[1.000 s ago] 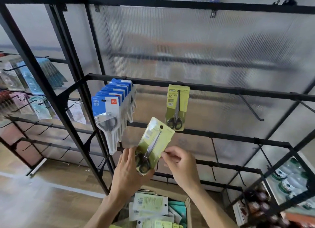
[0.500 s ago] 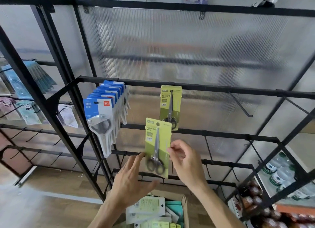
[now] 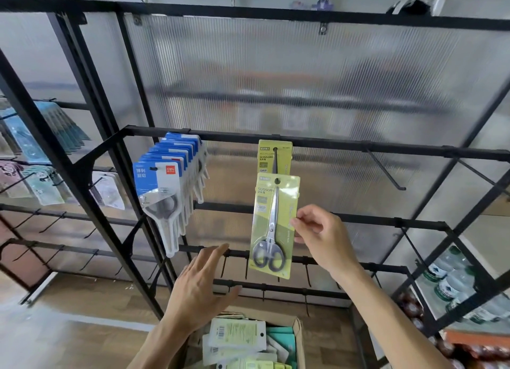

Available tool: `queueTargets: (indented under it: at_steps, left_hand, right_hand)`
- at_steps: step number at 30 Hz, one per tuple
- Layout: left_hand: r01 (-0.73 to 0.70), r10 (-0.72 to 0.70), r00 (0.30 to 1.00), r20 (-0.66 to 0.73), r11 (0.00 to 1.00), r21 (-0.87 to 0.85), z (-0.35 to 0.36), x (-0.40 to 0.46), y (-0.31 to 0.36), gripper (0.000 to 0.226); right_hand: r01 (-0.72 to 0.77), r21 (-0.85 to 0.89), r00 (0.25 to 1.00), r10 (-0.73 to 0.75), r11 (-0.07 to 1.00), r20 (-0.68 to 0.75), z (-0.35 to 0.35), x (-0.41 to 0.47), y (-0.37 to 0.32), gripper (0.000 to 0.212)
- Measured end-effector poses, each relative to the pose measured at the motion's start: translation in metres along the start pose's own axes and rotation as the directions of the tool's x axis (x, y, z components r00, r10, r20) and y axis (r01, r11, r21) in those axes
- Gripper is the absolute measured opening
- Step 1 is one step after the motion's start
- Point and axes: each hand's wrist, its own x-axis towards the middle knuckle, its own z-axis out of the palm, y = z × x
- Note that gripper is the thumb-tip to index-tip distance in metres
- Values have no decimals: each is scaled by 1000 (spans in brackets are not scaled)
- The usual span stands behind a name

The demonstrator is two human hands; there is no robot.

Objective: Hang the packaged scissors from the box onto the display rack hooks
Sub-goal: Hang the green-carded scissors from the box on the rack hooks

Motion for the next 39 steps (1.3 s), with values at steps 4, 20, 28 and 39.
queueTargets:
  at_steps: [4, 20, 28, 39]
  left_hand:
    - [-19, 19, 1000, -15, 1000, 9, -2, 0, 0, 83]
    - [-48, 50, 998, -39, 997, 54, -12, 11, 9, 80]
    - [24, -24, 1000, -11, 999, 23, 12, -15, -5, 75]
    - [149, -155, 923, 351, 988, 44, 108, -97, -24, 78]
  right_hand:
    - [-78, -16, 997, 78, 997, -12, 0, 9, 1, 7]
    - [-154, -303, 985, 121, 941, -126, 18, 141, 28, 6]
    - [38, -516, 999, -14, 856, 51, 34, 45, 40, 52]
    - [-111, -667, 826, 441, 737, 350, 53, -112, 146, 72]
